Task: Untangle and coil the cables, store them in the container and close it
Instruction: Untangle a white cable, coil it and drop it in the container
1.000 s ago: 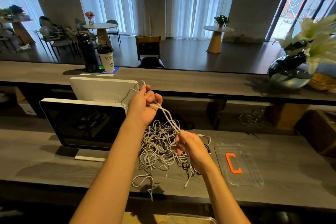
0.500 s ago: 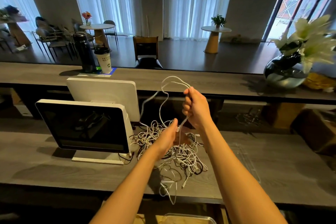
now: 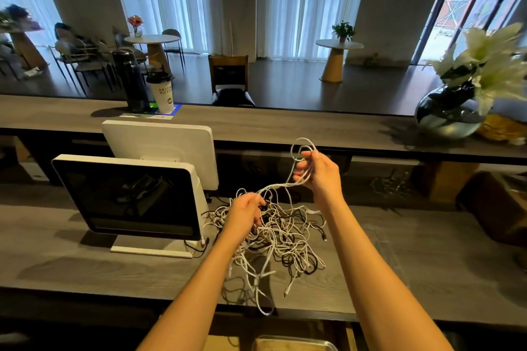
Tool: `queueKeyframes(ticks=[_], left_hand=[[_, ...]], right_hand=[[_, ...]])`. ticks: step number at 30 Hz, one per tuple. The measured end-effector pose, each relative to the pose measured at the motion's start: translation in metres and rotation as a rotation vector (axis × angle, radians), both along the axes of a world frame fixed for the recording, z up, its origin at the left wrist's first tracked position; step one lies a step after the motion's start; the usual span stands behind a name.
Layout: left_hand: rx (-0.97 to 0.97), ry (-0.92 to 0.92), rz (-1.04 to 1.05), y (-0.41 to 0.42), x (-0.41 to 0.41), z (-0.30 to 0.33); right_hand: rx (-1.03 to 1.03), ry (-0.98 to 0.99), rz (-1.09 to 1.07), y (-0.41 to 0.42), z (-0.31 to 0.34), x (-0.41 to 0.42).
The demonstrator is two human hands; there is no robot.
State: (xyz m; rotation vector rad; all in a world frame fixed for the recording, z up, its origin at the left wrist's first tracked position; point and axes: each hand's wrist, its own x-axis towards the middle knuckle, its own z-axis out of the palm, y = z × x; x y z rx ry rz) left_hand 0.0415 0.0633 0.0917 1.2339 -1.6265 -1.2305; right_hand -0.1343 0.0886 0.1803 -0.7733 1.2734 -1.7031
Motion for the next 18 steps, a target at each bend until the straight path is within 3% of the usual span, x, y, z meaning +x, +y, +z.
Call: queueKeyframes(ticks=[4,6,9,14,18], left_hand=[[-0.112,-0.156,0.114,-0.022,0.006,0.012],[-0.084,-0.114,0.17,-0.033,0.01,0.014],[0.025,0.104,0.204,-0.04,0.012,0.023],[0.32,0.577,0.143,-0.037,-0.001,0.044],[0.448,0.769,0.059,-0.034,-0.014,0.051]], right_hand=[[0.052,-0.095,-0.131,-0.001,-0.019,-0.012],[0.074,-0.104,-0.198,0.001,-0.024,-0.018],[0.148,0.047,-0.27,0.006,-0.032,-0.026],[0.189,0.182,0.004,0.017,-0.048,-0.01],[0.163,0.197,0.032,0.015,-0.065,0.024]])
